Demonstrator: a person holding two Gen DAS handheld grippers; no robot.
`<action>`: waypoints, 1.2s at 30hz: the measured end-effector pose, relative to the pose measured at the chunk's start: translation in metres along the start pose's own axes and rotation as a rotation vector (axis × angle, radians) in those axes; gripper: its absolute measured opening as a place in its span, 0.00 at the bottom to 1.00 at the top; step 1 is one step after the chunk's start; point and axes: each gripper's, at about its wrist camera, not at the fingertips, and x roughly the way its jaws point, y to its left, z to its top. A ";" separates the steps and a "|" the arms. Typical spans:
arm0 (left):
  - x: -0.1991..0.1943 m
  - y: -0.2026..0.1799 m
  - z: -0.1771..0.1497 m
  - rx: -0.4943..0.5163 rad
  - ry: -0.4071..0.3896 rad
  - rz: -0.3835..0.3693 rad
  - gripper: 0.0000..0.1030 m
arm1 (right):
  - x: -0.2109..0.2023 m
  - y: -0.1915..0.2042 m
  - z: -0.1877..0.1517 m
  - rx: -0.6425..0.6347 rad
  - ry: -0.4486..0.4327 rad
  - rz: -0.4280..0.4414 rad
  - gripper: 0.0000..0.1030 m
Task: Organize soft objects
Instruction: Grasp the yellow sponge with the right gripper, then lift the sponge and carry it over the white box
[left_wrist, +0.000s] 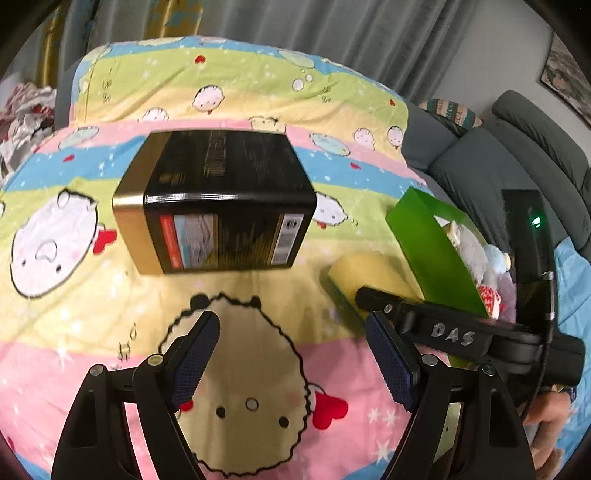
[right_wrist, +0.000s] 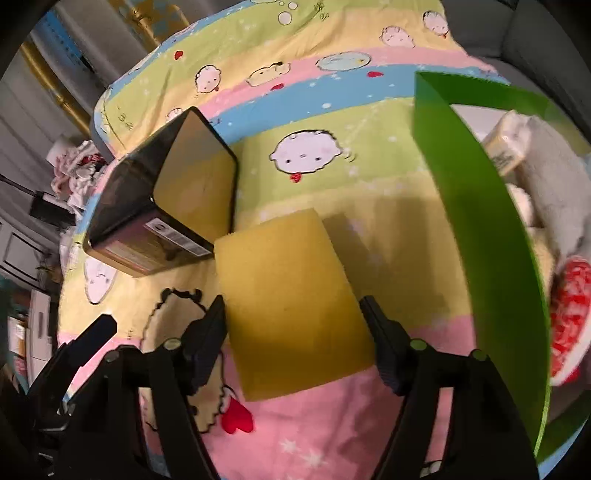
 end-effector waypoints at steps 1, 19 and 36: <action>0.001 0.000 -0.001 -0.002 0.006 -0.003 0.79 | 0.000 -0.004 0.000 0.010 0.002 0.019 0.81; 0.070 -0.042 -0.009 0.018 0.120 -0.144 0.47 | 0.026 -0.040 0.010 0.106 0.051 0.166 0.49; 0.002 -0.116 0.038 0.194 -0.113 -0.261 0.38 | -0.091 -0.054 0.021 0.124 -0.314 0.197 0.42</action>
